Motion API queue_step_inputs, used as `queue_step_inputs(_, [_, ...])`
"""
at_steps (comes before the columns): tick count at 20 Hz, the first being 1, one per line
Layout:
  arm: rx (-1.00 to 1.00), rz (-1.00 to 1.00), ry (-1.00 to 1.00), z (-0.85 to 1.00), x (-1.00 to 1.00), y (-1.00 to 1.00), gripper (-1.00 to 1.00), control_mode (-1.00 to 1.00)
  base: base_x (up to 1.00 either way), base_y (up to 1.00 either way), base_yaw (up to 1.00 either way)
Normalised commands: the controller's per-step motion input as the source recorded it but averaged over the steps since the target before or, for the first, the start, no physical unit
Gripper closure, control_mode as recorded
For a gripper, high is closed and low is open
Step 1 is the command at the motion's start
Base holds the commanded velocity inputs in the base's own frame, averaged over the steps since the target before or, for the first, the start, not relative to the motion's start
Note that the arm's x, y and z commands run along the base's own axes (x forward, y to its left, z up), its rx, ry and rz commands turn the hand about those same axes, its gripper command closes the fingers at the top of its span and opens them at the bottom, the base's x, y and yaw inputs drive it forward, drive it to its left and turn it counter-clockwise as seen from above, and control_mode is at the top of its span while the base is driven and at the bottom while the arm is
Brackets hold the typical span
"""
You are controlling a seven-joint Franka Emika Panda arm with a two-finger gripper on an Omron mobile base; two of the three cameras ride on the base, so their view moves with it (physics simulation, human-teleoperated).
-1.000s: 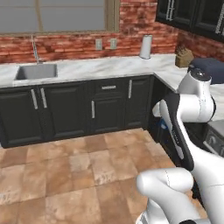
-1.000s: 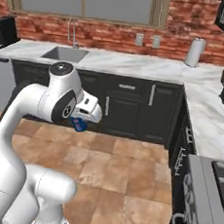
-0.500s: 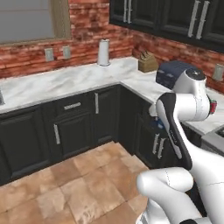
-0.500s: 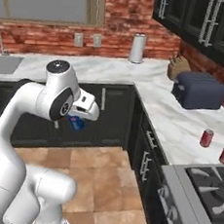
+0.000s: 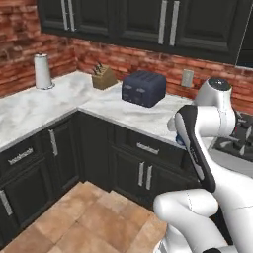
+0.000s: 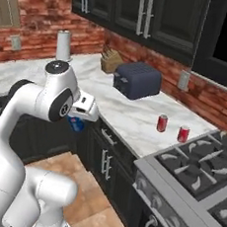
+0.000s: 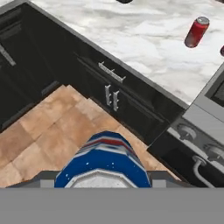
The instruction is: Four empty soda cans are scattered around the kitchen. Gather all the cans and cluster them next to the stove for recycling.
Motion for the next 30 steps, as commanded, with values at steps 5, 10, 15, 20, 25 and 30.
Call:
queue_step_inputs(5, [0.0, 0.0, 0.0, 0.0, 0.0, 0.0, 1.0, 1.0, 0.64, 0.29, -0.72])
queue_step_inputs(10, [0.0, 0.0, 0.0, 0.0, 0.0, 0.0, 1.0, 1.0, 0.66, 0.39, -0.71])
queue_step_inputs(15, [0.0, 0.0, 0.0, 0.0, 0.0, 0.0, 1.0, 1.0, 0.55, 0.26, -0.59])
queue_step_inputs(20, [0.0, 0.0, 0.0, 0.0, 0.0, 0.0, 1.0, 1.0, 0.4, 0.0, -0.35])
queue_step_inputs(25, [0.0, 0.0, 0.0, 0.0, 0.0, 0.0, 1.0, 1.0, 0.24, 0.04, -0.14])
queue_step_inputs(30, [0.0, 0.0, 0.0, 0.0, 0.0, 0.0, 1.0, 1.0, 0.3, 0.26, -0.01])
